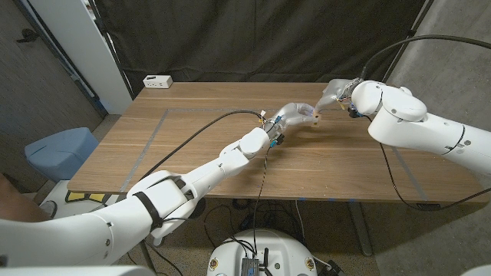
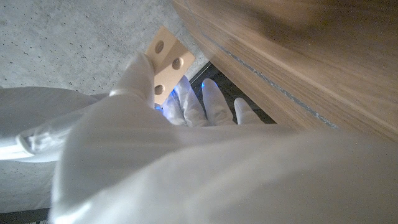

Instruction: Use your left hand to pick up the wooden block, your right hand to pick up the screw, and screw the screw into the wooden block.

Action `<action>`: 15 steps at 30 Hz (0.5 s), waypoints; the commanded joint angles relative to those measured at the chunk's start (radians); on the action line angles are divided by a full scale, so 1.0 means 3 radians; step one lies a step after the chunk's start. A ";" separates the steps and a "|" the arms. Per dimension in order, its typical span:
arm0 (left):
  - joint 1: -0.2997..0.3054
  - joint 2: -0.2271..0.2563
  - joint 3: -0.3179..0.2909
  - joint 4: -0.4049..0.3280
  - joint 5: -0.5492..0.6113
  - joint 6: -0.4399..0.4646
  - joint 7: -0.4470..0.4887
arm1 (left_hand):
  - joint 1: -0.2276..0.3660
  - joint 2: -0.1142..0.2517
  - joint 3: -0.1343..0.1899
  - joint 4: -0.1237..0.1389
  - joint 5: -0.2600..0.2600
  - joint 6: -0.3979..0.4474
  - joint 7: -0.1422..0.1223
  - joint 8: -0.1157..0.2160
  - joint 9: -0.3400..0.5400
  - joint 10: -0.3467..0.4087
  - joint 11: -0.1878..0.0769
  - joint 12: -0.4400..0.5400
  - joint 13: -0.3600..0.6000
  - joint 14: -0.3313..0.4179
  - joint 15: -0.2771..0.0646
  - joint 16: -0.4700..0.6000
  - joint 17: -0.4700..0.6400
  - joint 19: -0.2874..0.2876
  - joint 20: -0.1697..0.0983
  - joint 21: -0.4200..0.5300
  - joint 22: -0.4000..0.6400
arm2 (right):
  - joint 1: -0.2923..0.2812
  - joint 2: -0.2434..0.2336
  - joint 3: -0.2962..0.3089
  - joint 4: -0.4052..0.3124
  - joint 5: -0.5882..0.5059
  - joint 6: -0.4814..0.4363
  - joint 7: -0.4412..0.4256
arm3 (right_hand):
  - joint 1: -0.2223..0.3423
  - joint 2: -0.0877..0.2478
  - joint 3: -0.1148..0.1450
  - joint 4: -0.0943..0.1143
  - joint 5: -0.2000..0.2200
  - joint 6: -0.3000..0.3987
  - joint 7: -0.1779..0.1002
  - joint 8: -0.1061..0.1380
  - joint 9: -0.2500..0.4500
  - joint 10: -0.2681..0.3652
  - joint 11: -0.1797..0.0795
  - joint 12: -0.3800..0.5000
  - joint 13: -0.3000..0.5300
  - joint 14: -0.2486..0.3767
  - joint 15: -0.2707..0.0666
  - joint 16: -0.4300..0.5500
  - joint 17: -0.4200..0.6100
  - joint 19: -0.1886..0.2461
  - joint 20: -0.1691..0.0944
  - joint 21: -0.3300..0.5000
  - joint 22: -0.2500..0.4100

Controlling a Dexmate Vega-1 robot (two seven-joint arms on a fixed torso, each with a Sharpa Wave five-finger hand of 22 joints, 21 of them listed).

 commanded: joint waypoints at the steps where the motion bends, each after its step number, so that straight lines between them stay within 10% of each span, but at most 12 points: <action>1: 0.0016 0.0021 0.0009 -0.0056 0.0034 0.0024 0.0029 | 0.0041 0.0025 0.0028 0.0011 -0.0014 0.0751 -0.0181 0.0050 0.0004 0.0271 -0.0223 0.0276 0.0019 0.0023 -0.0356 -0.0004 0.0003 0.0005 -0.0007 0.0006 0.0005 | 0.0070 -0.0053 0.0017 -0.0040 0.0033 0.0051 0.0134 | -0.0053 0.0010 -0.0014 0.0003 0.0007 -0.0067 0.0015 -0.0037 -0.0001 -0.0055 0.0025 -0.0019 0.0006 -0.0045 0.0049 -0.0020 0.0010 -0.0019 0.0020 -0.0006 0.0006; 15: -0.0009 0.0016 0.0034 -0.0035 0.0101 0.0002 0.0076 | 0.0045 0.0025 0.0057 0.0022 -0.0057 0.0749 -0.0188 0.0045 -0.0006 0.0281 -0.0225 0.0261 0.0004 0.0028 -0.0355 -0.0021 -0.0012 0.0005 -0.0010 0.0004 0.0005 | 0.0276 -0.0027 -0.0066 0.0019 -0.0070 0.0110 0.0441 | -0.0134 0.0014 -0.0060 0.0027 -0.0002 -0.0224 0.0087 -0.0114 -0.0019 -0.0175 0.0113 -0.0048 0.0012 -0.0130 0.0118 -0.0049 0.0007 -0.0081 0.0103 -0.0012 0.0007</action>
